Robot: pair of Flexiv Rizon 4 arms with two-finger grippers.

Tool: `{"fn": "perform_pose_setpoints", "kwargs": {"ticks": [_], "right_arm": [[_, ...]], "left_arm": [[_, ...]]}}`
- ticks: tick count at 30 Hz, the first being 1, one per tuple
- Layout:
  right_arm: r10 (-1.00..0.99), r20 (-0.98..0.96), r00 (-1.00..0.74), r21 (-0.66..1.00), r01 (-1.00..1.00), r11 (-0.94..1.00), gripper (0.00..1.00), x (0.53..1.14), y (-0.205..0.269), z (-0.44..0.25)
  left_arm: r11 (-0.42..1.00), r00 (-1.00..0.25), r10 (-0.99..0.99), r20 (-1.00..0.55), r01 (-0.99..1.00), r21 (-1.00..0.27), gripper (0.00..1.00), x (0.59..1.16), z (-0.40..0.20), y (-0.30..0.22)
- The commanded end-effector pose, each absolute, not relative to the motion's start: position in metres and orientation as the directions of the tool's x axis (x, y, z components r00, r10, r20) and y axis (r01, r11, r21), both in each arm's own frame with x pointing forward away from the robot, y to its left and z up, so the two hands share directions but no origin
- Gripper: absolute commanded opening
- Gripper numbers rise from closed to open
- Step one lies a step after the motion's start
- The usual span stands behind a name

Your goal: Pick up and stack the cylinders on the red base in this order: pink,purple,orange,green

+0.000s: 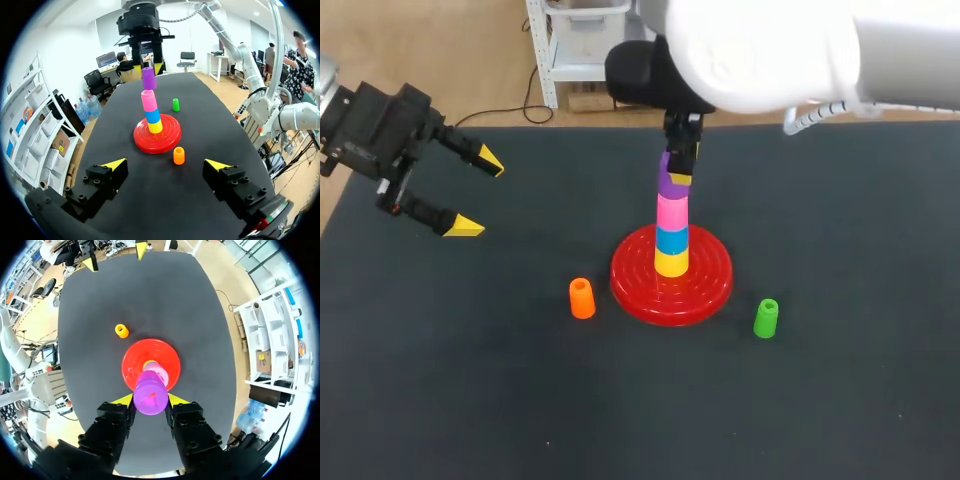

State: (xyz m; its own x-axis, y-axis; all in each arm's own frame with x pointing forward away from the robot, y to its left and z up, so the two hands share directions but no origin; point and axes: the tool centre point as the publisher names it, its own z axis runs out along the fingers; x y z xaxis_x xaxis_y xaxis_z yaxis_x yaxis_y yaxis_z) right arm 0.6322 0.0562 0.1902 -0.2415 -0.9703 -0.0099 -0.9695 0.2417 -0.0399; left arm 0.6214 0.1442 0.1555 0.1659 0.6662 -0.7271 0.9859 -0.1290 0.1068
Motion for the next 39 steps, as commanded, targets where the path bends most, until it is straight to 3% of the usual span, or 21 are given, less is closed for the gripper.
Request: {"fn": "perform_pose_setpoints", "kwargs": {"ticks": [1, 39], "right_arm": [[-0.971, -0.006, -0.239, -0.046, -0.970, 0.239, 0.00, 0.630, 0.057, 0.190], [-0.967, 0.016, -0.254, -0.050, -0.966, 0.253, 0.00, 0.636, 0.055, 0.176]], "left_arm": [[-0.131, 0.167, 0.665, -0.728, 0.986, 0.107, 1.00, 0.622, 0.155, 0.145], [-0.131, 0.167, 0.665, -0.728, 0.986, 0.107, 1.00, 0.622, 0.155, 0.145]]}}
